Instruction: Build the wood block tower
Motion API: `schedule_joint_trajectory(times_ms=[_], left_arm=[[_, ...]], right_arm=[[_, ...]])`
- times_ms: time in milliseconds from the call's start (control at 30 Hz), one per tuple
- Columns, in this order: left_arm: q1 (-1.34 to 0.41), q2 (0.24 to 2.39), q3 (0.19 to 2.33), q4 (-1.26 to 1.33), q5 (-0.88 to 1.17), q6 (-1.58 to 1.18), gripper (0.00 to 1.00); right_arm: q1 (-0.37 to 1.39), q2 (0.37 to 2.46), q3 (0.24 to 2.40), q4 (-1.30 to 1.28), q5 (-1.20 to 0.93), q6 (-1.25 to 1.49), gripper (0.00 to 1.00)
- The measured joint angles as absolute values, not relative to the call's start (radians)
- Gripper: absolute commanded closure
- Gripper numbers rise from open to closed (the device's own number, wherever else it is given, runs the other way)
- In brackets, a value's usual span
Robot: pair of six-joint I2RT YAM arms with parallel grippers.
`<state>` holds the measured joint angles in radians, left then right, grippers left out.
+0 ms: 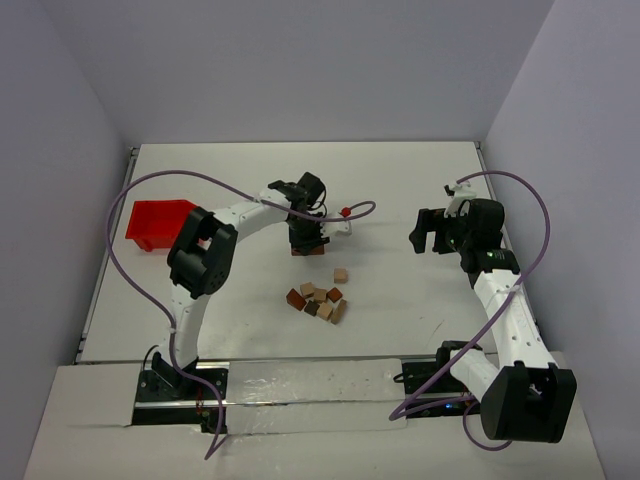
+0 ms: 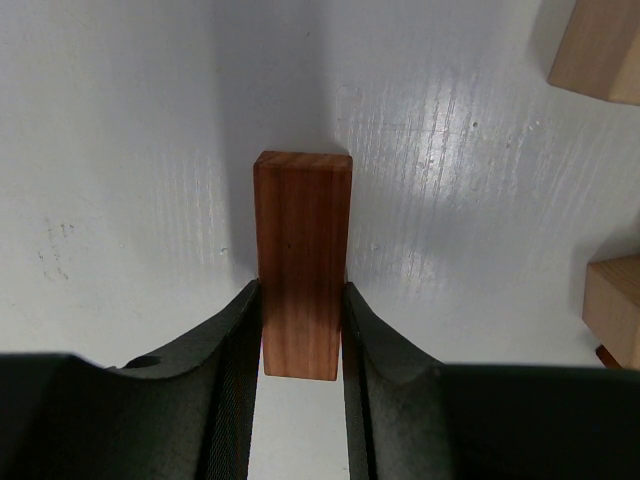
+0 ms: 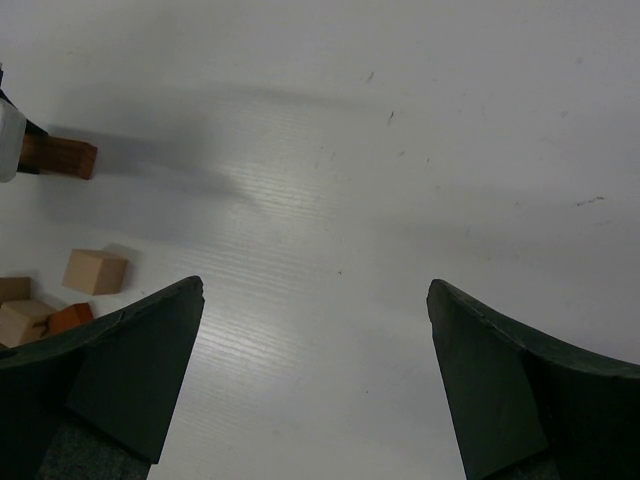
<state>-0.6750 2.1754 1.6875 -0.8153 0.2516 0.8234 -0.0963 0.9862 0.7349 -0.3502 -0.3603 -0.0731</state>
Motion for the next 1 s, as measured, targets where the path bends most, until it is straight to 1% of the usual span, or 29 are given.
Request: schedule_joint_trajectory(times_ms=[67, 167, 333, 433, 467, 533, 600, 700, 833, 900, 1000], left_arm=[[-0.675, 2.175, 1.687, -0.815, 0.252, 0.823, 0.60], [-0.675, 2.175, 1.686, -0.812, 0.251, 0.823, 0.47], [-0.675, 2.175, 1.679, -0.804, 0.248, 0.822, 0.28], [-0.671, 2.174, 1.685, -0.820, 0.247, 0.821, 0.24], [-0.669, 2.172, 1.690, -0.830, 0.247, 0.820, 0.21], [-0.664, 2.161, 1.713, -0.861, 0.246, 0.818, 0.13], [-0.656, 2.131, 1.754, -0.897, 0.248, 0.812, 0.02], [-0.634, 2.036, 1.817, -0.921, 0.268, 0.788, 0.01], [-0.557, 1.776, 1.780, -0.858, 0.321, 0.702, 0.01], [-0.503, 1.610, 1.677, -0.760, 0.342, 0.639, 0.01], [-0.442, 1.376, 1.458, -0.626, 0.362, 0.542, 0.01]], right_arm=[[-0.096, 0.986, 0.735, -0.352, -0.360, -0.073, 0.00], [-0.096, 0.986, 0.735, -0.353, -0.360, -0.073, 0.00], [-0.096, 0.986, 0.735, -0.353, -0.360, -0.073, 0.00], [-0.096, 0.986, 0.735, -0.353, -0.360, -0.077, 0.00], [-0.096, 0.986, 0.735, -0.353, -0.360, -0.077, 0.00], [-0.096, 0.986, 0.735, -0.353, -0.360, -0.078, 0.00], [-0.096, 0.986, 0.735, -0.353, -0.362, -0.080, 0.00], [-0.096, 0.986, 0.735, -0.353, -0.373, -0.087, 0.00], [-0.090, 0.986, 0.735, -0.356, -0.413, -0.119, 0.01], [-0.074, 0.985, 0.735, -0.369, -0.430, -0.151, 0.01], [-0.027, 0.985, 0.736, -0.410, -0.453, -0.213, 0.00]])
